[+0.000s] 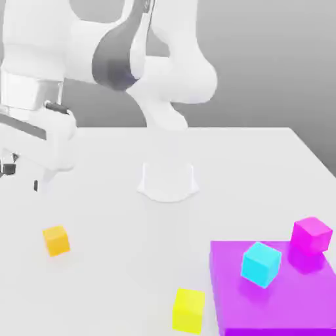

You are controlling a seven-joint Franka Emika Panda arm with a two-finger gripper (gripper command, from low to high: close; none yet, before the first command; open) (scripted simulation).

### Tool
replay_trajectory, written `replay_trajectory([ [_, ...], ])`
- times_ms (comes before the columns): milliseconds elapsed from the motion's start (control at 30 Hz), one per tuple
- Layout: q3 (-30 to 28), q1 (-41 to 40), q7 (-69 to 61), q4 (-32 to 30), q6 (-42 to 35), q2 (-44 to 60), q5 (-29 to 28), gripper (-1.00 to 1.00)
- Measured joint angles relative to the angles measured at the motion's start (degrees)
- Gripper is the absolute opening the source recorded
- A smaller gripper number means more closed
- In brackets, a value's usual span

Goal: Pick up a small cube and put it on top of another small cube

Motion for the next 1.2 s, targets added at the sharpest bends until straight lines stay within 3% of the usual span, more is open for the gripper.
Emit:
replay_trajectory([
  [133,-3.4,-3.4,-0.6,-4.3,4.8,6.8,3.5,0.00],
  [233,-3.7,-6.9,-3.9,-7.1,8.4,12.1,10.0,0.00],
  [367,1.6,-10.0,-9.2,-6.5,14.5,20.1,17.9,0.00],
  [467,6.1,-13.9,-11.4,-5.3,19.5,26.3,20.6,0.00],
  [500,6.9,-14.6,-11.6,-5.1,20.5,27.5,20.8,-1.00],
  [767,6.2,-14.1,-10.9,-5.4,19.2,25.9,20.0,-1.00],
  [967,2.3,-11.8,-4.5,-7.6,10.0,14.4,11.6,-1.00],
  [1200,9.0,-0.8,1.0,-3.9,2.5,10.4,9.1,-1.00],
])
